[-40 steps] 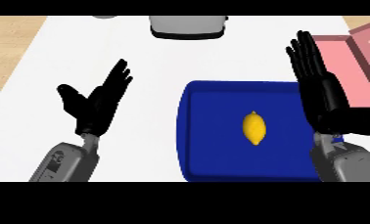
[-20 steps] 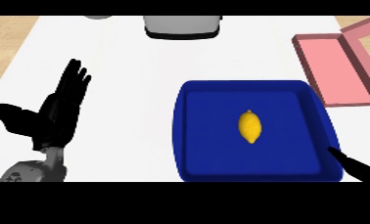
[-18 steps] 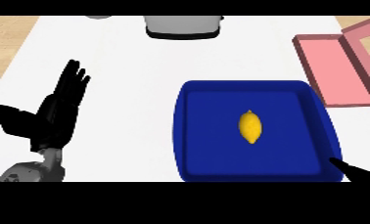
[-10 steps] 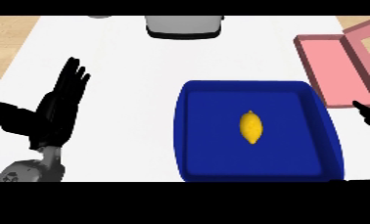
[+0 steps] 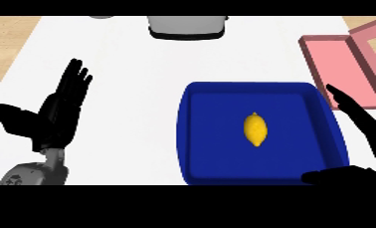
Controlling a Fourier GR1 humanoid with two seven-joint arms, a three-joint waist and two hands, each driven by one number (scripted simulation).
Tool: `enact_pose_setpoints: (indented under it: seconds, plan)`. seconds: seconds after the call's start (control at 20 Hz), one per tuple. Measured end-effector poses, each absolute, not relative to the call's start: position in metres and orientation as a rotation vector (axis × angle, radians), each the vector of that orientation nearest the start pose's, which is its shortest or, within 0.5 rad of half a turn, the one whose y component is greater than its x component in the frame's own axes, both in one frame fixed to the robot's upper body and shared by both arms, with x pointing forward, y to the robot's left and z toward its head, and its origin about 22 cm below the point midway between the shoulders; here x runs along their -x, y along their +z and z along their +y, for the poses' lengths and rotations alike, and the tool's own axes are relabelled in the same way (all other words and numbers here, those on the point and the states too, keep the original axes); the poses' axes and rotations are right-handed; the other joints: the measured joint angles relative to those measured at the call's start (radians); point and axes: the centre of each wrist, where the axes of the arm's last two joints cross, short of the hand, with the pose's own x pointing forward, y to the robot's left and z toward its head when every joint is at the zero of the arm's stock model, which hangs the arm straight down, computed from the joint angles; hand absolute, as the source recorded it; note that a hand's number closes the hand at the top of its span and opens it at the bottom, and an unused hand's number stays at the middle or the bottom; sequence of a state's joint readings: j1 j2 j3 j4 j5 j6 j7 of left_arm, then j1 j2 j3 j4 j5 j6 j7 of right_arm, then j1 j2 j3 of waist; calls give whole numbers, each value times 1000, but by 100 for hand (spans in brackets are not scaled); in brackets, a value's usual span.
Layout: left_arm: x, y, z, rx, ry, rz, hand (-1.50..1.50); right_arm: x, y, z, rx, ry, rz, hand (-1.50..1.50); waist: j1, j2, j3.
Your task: Pick the lemon from the tray and place it in the cardboard box
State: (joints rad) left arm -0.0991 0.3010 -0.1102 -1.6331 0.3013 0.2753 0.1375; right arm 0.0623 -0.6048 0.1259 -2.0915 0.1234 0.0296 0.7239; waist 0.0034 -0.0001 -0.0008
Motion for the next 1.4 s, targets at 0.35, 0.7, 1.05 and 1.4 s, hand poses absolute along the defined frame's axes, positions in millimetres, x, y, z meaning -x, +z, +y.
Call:
enact_pose_setpoints:
  seconds: [0.35,0.7,1.05,1.4]
  plan:
    - [-263,54,255,-72,113,-1548,0,-213,131,-255,564,563,-1139,-150,-2,0,0]
    - [-261,64,256,-64,114,-1550,0,-221,104,-243,537,562,-1114,-150,-2,0,1]
    - [-263,56,257,-68,116,-1548,0,-224,92,-229,563,545,-1107,-150,-3,0,1]
    - [-264,52,253,-76,111,-1545,0,-231,67,-217,549,541,-1100,-150,-3,0,1]
